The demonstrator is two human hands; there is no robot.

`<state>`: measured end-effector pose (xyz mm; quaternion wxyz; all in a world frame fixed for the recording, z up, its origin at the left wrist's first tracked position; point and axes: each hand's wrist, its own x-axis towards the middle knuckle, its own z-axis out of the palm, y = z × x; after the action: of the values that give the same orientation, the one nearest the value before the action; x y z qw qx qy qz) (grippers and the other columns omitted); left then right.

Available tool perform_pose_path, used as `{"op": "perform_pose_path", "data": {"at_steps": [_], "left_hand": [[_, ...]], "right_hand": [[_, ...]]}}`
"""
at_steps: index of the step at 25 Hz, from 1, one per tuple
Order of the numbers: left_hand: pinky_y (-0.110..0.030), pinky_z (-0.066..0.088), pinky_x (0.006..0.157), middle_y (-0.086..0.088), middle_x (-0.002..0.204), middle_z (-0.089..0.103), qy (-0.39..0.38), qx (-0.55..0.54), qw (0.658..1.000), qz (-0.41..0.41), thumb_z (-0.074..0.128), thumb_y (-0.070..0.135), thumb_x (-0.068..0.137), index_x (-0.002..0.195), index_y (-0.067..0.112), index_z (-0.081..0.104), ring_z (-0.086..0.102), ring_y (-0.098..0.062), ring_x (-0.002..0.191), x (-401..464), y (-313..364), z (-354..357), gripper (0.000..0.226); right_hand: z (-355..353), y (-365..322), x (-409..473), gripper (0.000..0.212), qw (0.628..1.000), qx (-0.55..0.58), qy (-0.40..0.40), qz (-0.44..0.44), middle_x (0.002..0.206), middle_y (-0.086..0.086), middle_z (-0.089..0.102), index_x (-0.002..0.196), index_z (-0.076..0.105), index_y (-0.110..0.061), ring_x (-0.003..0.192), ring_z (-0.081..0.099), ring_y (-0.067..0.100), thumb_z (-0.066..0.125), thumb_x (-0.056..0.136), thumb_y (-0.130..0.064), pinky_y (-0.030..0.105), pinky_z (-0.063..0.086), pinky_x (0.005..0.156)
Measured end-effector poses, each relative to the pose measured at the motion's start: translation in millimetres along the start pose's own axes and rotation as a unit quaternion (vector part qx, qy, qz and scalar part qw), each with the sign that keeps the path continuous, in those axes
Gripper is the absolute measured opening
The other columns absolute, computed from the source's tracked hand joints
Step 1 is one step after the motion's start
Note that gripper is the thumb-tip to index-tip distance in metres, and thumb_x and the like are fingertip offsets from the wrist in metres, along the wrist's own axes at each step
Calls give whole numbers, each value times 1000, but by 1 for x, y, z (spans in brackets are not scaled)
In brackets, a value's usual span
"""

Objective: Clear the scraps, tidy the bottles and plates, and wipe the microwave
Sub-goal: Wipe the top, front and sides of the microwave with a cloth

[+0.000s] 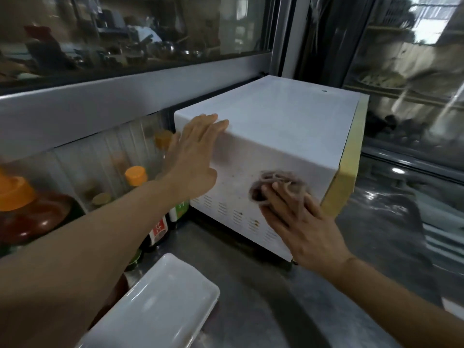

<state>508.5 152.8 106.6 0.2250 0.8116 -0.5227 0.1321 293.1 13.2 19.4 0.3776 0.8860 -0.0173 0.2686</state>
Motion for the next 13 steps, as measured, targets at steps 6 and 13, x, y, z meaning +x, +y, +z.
{"op": "perform_pose_path", "data": {"at_steps": [6,13], "left_hand": [[-52,24,110,-3,156,15,-31,10,997,68,65,5,68,148,23,20,10,-23,144,5,-12,-12,94],[-56,8,113,3,159,3,-49,60,997,6,64,11,76,150,25,7,-1,-17,146,8,-37,-20,95]], "right_hand": [[-18,-3,-6,54,985,-24,-120,-124,143,12,44,126,61,-17,133,41,30,67,72,-20,48,26,112],[-19,18,72,42,997,-6,34,70,154,10,26,134,48,-19,144,18,29,40,93,-17,47,12,118]]}}
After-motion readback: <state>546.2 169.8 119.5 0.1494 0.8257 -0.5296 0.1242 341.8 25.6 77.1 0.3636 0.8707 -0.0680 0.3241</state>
